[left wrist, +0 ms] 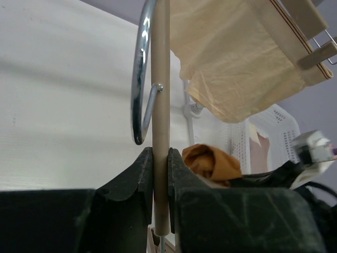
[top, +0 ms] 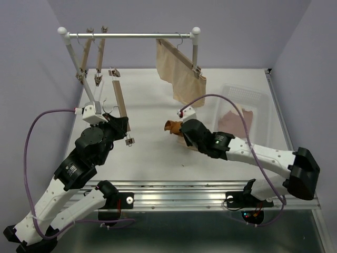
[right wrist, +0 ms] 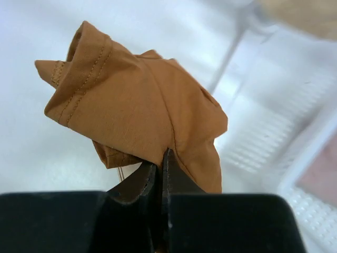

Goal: Remove the underwear clipped to the hanger

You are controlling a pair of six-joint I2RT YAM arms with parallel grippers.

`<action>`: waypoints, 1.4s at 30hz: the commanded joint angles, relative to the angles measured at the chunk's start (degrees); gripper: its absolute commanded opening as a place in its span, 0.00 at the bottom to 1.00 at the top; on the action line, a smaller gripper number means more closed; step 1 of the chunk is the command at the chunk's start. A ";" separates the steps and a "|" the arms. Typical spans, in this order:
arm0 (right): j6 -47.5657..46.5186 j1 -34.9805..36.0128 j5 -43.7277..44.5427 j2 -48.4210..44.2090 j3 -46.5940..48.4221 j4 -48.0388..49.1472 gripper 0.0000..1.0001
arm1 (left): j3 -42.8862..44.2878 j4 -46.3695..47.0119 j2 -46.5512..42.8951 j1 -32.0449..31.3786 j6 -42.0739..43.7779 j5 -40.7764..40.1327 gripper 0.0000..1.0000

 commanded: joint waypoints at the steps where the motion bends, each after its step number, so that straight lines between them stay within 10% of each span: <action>1: 3.79 -4.50 14.76 -8.86 3.76 1.52 0.01 | -1.55 4.39 -1.30 0.08 0.15 0.88 0.00; 12: 0.45 -21.79 32.54 -18.20 10.17 1.87 0.01 | -1.64 6.51 0.63 0.08 1.64 2.20 0.00; 22: -1.05 -34.73 26.05 -13.38 9.04 4.59 0.01 | -0.85 7.56 3.79 0.08 3.57 3.52 0.00; 27: 3.26 -36.15 23.33 -10.29 8.59 1.70 1.00 | 1.43 6.68 6.33 0.08 4.54 3.43 0.00; 42: 2.56 -36.15 10.05 -18.11 5.34 8.72 1.00 | 14.34 5.27 20.12 0.69 17.00 -5.27 0.00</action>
